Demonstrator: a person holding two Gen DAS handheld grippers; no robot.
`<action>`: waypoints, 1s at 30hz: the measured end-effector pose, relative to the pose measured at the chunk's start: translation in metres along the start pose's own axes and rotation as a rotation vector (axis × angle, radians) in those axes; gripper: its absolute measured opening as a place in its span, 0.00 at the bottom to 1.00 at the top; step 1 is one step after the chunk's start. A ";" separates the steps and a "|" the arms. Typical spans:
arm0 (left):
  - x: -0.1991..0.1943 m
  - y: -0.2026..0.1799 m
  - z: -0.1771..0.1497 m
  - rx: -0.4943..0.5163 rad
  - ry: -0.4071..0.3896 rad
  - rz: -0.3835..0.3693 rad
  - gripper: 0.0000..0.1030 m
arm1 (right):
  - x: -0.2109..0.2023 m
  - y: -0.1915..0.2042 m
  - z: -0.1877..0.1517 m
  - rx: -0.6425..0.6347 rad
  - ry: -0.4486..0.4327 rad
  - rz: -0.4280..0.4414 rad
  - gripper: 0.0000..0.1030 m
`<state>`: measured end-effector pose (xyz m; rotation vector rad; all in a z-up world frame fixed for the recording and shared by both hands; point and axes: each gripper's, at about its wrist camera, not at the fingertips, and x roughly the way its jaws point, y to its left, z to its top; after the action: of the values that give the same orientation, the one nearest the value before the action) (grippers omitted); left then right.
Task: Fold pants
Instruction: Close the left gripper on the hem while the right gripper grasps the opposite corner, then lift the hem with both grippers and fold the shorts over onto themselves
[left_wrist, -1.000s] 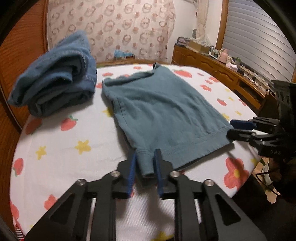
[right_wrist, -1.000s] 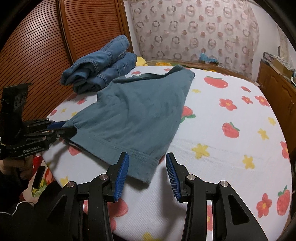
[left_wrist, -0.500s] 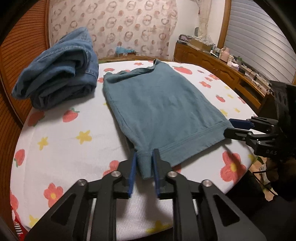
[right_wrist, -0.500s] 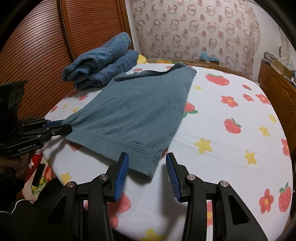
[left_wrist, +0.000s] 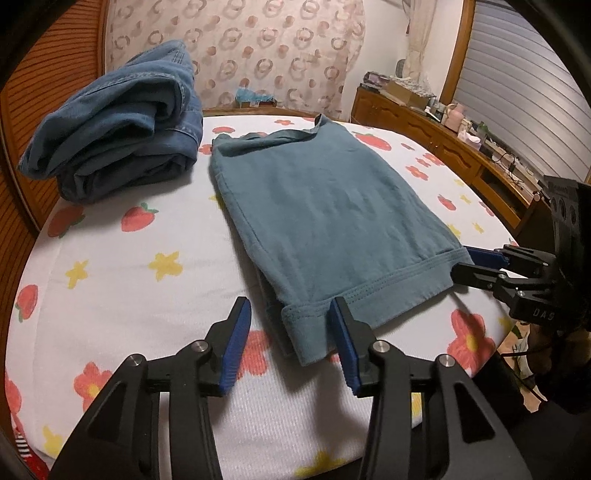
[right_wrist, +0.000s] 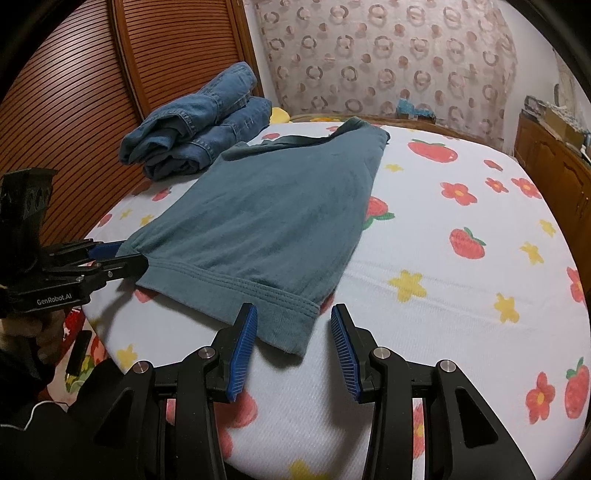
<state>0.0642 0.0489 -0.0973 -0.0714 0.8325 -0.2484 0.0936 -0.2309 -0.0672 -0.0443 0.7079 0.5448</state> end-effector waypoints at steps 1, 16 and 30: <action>0.000 0.001 -0.001 -0.006 -0.001 -0.003 0.42 | 0.000 -0.001 0.000 0.001 -0.001 0.002 0.42; -0.001 -0.007 -0.004 -0.026 -0.016 -0.013 0.36 | 0.004 0.004 -0.001 -0.005 -0.010 0.014 0.39; -0.022 -0.016 0.005 0.009 -0.056 -0.055 0.12 | -0.019 0.000 0.002 0.010 -0.027 0.100 0.11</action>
<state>0.0507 0.0388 -0.0759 -0.0928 0.7744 -0.3003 0.0832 -0.2385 -0.0535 0.0082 0.6892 0.6362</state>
